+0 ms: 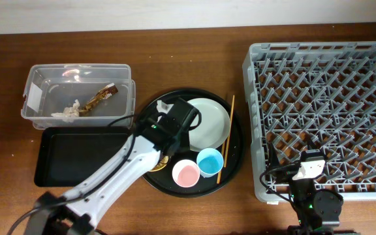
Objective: Sort waste into correct bins and load items into the dishwasher rack
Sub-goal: 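Grip the yellow bowl rim with the left gripper and lift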
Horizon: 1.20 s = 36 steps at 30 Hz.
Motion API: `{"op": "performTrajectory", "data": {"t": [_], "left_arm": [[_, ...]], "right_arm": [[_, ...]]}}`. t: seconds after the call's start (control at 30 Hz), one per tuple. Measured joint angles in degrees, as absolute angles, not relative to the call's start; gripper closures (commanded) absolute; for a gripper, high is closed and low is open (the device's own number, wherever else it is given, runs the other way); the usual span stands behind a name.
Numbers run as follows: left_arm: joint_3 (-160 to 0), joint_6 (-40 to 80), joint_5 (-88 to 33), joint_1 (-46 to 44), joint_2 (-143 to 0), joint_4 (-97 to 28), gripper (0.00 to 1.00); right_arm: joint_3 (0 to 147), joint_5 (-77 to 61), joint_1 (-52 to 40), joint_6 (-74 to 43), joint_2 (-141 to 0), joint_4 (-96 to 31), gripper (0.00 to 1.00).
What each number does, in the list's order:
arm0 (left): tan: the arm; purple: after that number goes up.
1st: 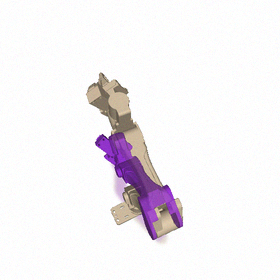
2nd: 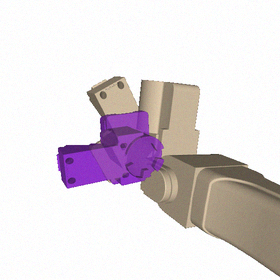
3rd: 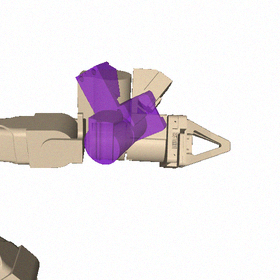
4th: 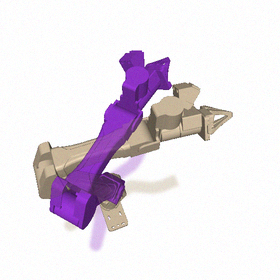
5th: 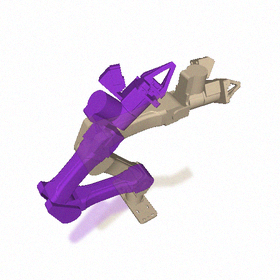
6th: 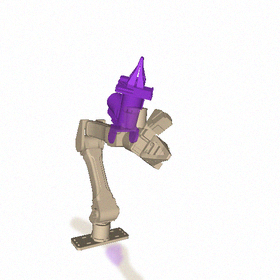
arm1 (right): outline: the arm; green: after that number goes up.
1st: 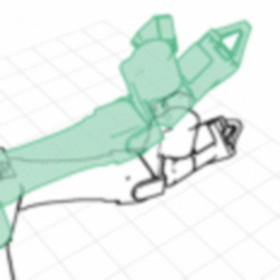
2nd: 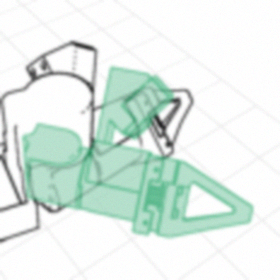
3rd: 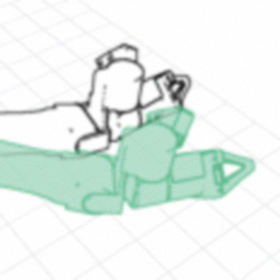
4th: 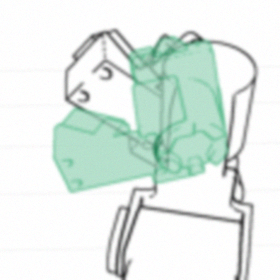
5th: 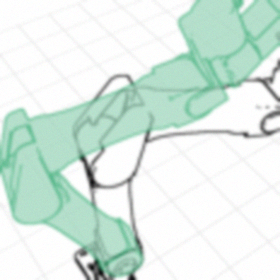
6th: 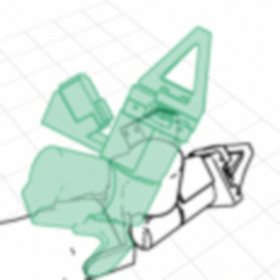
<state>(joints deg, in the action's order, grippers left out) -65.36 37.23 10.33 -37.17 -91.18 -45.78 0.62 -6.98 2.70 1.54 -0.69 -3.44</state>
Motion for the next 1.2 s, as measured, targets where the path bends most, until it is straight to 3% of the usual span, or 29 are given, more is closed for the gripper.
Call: {"op": "performTrajectory", "data": {"t": [0.53, 1.2], "left_arm": [[-65.4, 37.4, 9.3, -37.2, -100.4, -44.9, 0.69], [-65.4, 37.4, 11.2, -37.2, -100.7, -45.9, 0.70]], "right_arm": [[0.6, -7.0, 2.7, 1.5, -0.7, -3.4, 0.02], [0.6, -7.0, 2.7, 1.6, -0.7, -3.4, 0.02]]}}
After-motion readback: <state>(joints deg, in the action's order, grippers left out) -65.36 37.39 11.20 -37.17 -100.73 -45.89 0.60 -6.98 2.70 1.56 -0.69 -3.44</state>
